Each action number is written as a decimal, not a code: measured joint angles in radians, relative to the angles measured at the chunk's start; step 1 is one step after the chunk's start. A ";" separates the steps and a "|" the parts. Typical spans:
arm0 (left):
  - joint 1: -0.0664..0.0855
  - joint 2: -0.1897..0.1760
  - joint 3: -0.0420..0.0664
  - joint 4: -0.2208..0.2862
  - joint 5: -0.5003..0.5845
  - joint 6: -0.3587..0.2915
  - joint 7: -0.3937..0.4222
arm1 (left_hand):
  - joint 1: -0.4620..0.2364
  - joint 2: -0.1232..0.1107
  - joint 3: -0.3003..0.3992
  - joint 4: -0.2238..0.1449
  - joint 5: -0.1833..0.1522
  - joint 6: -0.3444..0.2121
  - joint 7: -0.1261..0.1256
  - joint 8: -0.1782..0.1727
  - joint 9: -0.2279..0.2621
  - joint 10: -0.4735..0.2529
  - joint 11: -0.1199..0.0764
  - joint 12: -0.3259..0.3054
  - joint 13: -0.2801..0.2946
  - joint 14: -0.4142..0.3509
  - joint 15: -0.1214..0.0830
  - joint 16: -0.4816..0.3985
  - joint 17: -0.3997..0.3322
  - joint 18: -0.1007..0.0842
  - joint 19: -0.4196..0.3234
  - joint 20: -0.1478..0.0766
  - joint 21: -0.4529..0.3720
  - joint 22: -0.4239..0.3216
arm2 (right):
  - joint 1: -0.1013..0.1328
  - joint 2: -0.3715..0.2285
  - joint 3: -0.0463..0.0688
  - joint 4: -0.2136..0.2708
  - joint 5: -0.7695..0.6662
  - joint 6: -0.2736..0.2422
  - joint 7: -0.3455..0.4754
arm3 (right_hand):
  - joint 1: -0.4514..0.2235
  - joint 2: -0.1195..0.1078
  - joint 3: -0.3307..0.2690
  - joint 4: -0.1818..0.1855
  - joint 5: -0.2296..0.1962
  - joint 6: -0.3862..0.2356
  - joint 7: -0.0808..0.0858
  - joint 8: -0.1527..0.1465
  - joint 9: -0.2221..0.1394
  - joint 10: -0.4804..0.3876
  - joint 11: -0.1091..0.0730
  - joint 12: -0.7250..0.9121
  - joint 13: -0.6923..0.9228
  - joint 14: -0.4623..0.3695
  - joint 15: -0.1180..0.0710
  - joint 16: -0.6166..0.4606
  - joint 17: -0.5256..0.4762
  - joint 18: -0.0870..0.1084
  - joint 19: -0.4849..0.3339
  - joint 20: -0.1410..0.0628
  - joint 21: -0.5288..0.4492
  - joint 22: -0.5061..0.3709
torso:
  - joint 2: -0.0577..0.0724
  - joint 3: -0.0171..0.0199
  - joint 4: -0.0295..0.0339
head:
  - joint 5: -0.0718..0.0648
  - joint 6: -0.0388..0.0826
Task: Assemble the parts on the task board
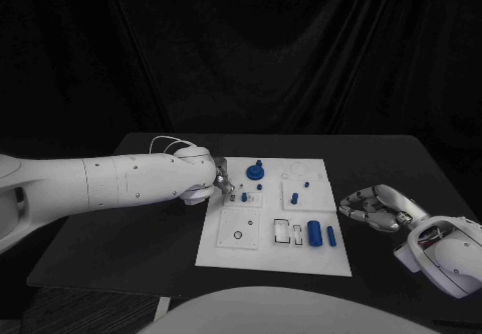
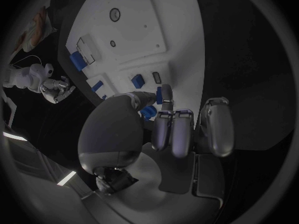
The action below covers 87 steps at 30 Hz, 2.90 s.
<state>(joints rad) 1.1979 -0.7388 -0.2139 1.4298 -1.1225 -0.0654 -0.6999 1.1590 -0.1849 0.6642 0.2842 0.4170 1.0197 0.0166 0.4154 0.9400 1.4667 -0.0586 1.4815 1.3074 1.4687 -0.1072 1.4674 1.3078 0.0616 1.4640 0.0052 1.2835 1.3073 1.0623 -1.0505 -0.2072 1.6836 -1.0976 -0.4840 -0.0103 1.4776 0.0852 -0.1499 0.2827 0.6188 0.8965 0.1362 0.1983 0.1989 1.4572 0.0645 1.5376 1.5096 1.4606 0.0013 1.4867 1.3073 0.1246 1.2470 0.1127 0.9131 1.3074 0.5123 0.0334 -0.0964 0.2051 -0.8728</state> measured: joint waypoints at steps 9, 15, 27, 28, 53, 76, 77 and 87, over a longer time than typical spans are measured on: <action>-0.012 0.001 0.000 0.014 -0.002 -0.001 -0.001 | 0.000 0.000 0.000 0.000 -0.002 -0.002 0.002 0.000 0.000 0.000 0.000 0.000 0.000 0.000 0.000 0.000 0.000 0.000 0.000 0.000 0.000 0.000 | 0.000 0.000 0.000 0.000 0.000 0.000 0.000 | 0.002 0.002 0.000 0.000 0.000 0.000 0.000 0.000 0.000 0.000 0.000 0.000 0.007 0.000 0.000 0.000 0.000 0.000 0.000 0.000 0.000 0.000 | 0.000 0.0000 -0.0009 | 0.000 0.000; -0.027 -0.002 0.000 0.019 -0.011 -0.007 -0.001 | 0.000 0.000 0.000 0.000 -0.002 -0.003 0.003 0.000 0.000 0.000 0.000 0.000 0.000 0.000 0.000 0.000 0.000 0.000 0.000 0.000 0.000 0.000 | 0.000 -0.002 0.000 0.001 0.000 0.000 0.000 | 0.002 0.002 0.000 0.000 0.000 0.000 0.000 0.000 0.000 0.000 0.000 0.001 0.007 0.000 0.000 0.000 0.000 0.000 0.000 0.000 0.000 0.001 | 0.000 0.0000 -0.0009 | -0.002 0.000; -0.039 -0.002 0.002 0.021 -0.031 -0.030 0.002 | -0.001 -0.001 -0.003 -0.003 0.003 -0.002 0.003 0.000 0.000 0.000 0.000 0.000 0.000 0.000 0.000 0.000 0.000 0.000 0.000 0.000 0.000 0.000 | -0.001 -0.003 0.000 0.002 0.000 0.000 0.000 | 0.007 -0.003 0.000 0.000 0.000 0.000 0.000 0.000 -0.001 0.002 -0.002 0.001 0.008 0.000 0.000 0.000 0.000 0.000 -0.004 -0.004 0.000 0.001 | 0.000 0.0000 -0.0009 | -0.002 0.000; -0.040 -0.002 0.003 0.021 -0.032 -0.032 0.002 | -0.002 -0.002 -0.002 -0.004 0.003 -0.001 0.002 0.000 0.001 0.000 0.000 0.000 0.000 0.000 0.000 0.000 0.000 0.000 0.000 0.000 0.000 0.000 | -0.001 -0.003 0.000 0.002 0.000 0.000 0.000 | 0.007 -0.003 0.000 0.000 0.000 0.000 0.000 0.000 -0.001 0.002 -0.002 0.001 0.008 0.000 0.000 0.000 0.000 0.000 -0.004 -0.004 0.000 0.001 | 0.000 0.0000 -0.0009 | -0.003 0.000; -0.053 -0.015 0.006 0.042 -0.050 -0.053 0.010 | -0.003 -0.003 0.007 -0.013 0.008 -0.002 0.002 -0.005 0.003 0.000 0.000 -0.004 0.000 0.000 0.000 0.000 0.000 0.000 0.000 0.000 -0.004 0.000 | -0.001 -0.004 0.000 0.003 0.000 0.000 0.000 | 0.006 -0.004 0.000 0.000 0.000 0.000 0.000 0.000 -0.001 0.002 -0.002 0.003 0.008 0.000 0.000 0.000 0.000 0.000 -0.004 -0.004 0.000 0.000 | 0.000 -0.0001 -0.0009 | -0.005 0.000; -0.056 -0.018 0.007 0.049 -0.054 -0.052 0.012 | -0.002 -0.002 0.011 -0.017 0.008 -0.002 0.003 -0.005 0.007 0.000 0.000 -0.008 0.000 0.000 0.000 -0.008 0.000 0.000 0.000 0.000 -0.008 0.000 | -0.002 -0.004 0.000 0.003 0.000 0.000 0.000 | 0.006 -0.004 0.000 0.000 0.000 0.000 0.000 0.000 -0.001 0.000 0.000 -0.001 0.008 0.000 0.000 0.000 0.000 0.000 -0.003 -0.004 -0.005 0.000 | 0.000 -0.0001 -0.0008 | -0.005 0.000; -0.056 -0.017 0.007 0.048 -0.054 -0.052 0.012 | -0.002 -0.002 0.011 -0.017 0.008 -0.002 0.003 -0.005 0.007 0.000 0.000 -0.008 0.000 0.000 0.000 -0.009 0.000 0.000 0.000 0.000 -0.008 0.000 | -0.002 -0.004 0.000 0.003 0.000 0.000 0.000 | 0.006 -0.004 0.000 0.000 0.000 0.000 0.000 0.000 -0.001 0.000 0.000 -0.001 0.008 0.000 0.000 0.000 0.000 0.000 -0.003 -0.004 -0.005 0.000 | 0.000 -0.0001 -0.0008 | -0.005 0.000; -0.061 -0.015 0.008 0.035 -0.054 -0.052 0.013 | -0.037 0.013 -0.048 0.000 -0.055 -0.012 0.005 -0.032 0.002 0.000 0.007 -0.015 0.000 -0.004 0.004 -0.021 0.000 0.000 0.000 0.000 -0.027 0.000 | -0.003 -0.004 0.000 0.002 0.000 0.000 0.000 | 0.006 -0.004 0.005 0.000 0.000 0.000 0.000 0.000 -0.002 0.000 0.000 0.000 0.008 0.000 0.000 0.000 0.000 0.000 -0.003 -0.004 -0.005 0.000 | 0.000 -0.0001 -0.0008 | -0.004 0.000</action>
<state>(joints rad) 1.1369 -0.7537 -0.2061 1.4648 -1.1769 -0.1179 -0.6865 1.1216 -0.1718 0.6167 0.2842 0.3617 1.0073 0.0217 0.3831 0.9416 1.4665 -0.0515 1.4666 1.3074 1.4651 -0.1036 1.4468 1.3074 0.0615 1.4640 0.0052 1.2567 1.3073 1.0597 -1.0544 -0.2072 1.6859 -1.0976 -0.4842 -0.0107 1.4839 0.0814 -0.1445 0.2827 0.6188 0.8965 0.1362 0.1983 0.1971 1.4572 0.0645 1.5374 1.5181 1.4606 0.0014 1.4867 1.3073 0.1247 1.2435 0.1092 0.9080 1.3074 0.5125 0.0333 -0.0972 0.2008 -0.8728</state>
